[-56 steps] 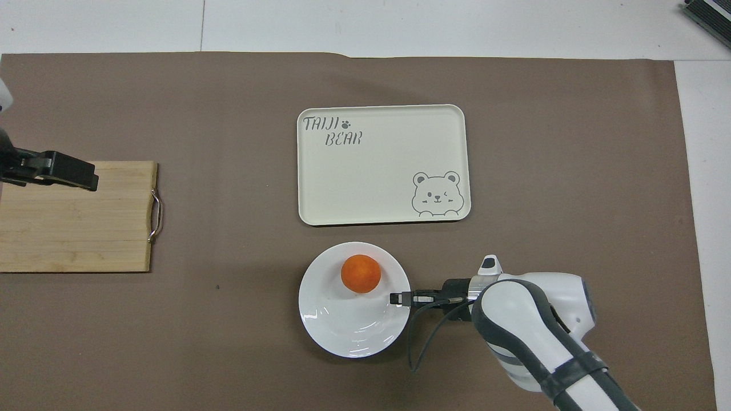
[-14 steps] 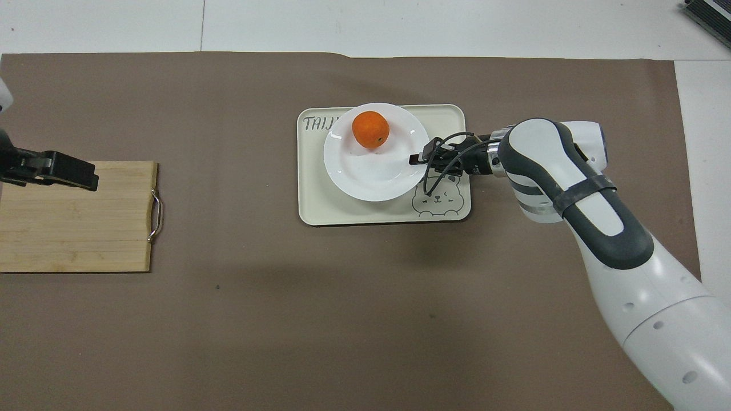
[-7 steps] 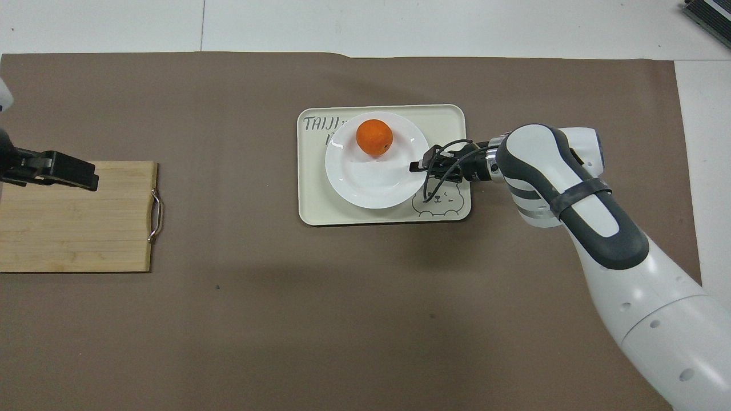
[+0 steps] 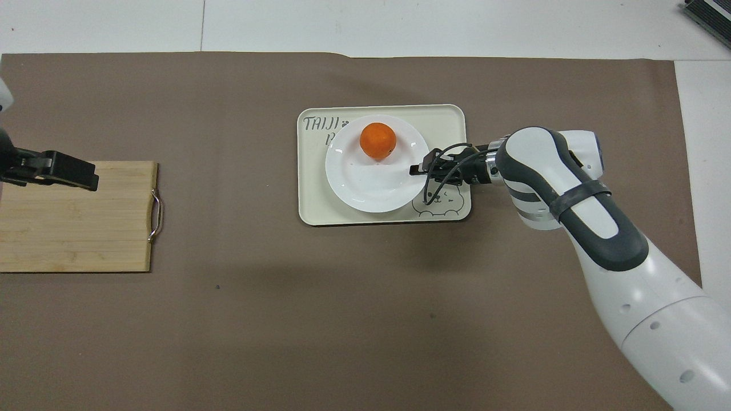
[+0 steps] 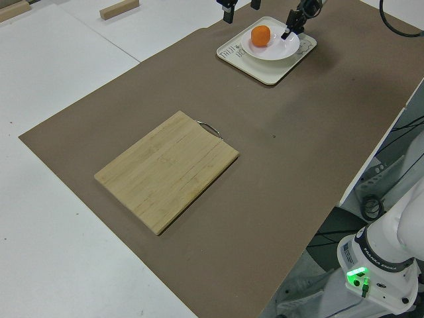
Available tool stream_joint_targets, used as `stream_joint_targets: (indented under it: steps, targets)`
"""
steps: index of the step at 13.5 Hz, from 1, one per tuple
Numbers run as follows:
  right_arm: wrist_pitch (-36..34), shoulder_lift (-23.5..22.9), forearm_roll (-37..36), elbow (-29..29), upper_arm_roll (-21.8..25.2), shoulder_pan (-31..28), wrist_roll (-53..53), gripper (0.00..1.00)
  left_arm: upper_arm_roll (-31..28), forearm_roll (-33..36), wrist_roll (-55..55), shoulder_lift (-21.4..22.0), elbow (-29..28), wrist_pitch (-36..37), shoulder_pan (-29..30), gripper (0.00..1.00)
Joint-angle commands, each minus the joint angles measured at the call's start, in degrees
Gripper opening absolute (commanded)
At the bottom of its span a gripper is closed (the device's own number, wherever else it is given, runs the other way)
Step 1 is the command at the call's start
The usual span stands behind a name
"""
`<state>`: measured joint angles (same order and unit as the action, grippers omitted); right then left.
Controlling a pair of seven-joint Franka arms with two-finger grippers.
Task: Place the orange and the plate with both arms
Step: 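Open the right gripper and release the plate rim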
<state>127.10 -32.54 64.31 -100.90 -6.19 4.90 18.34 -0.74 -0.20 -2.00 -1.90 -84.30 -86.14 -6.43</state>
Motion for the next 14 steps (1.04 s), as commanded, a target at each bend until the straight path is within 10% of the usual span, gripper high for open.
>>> stream_joint_targets:
  steps: [1,8,14]
  targets:
    - [-0.2,3.4,0.7,-3.9,-0.3,0.4,0.5,0.99,0.5,-0.5,0.5,1.2,-1.1,-0.3,0.8,1.0]
    - [-0.6,7.2,-7.3,-5.7,0.5,-1.2,-2.6,1.0,0.5,-0.5,0.5,1.2,-1.2,-0.3,0.8,1.0]
    - [0.3,10.1,-34.1,1.4,0.9,-1.6,-11.5,1.0,0.5,-0.5,0.5,1.2,-1.2,-0.3,0.7,1.0]
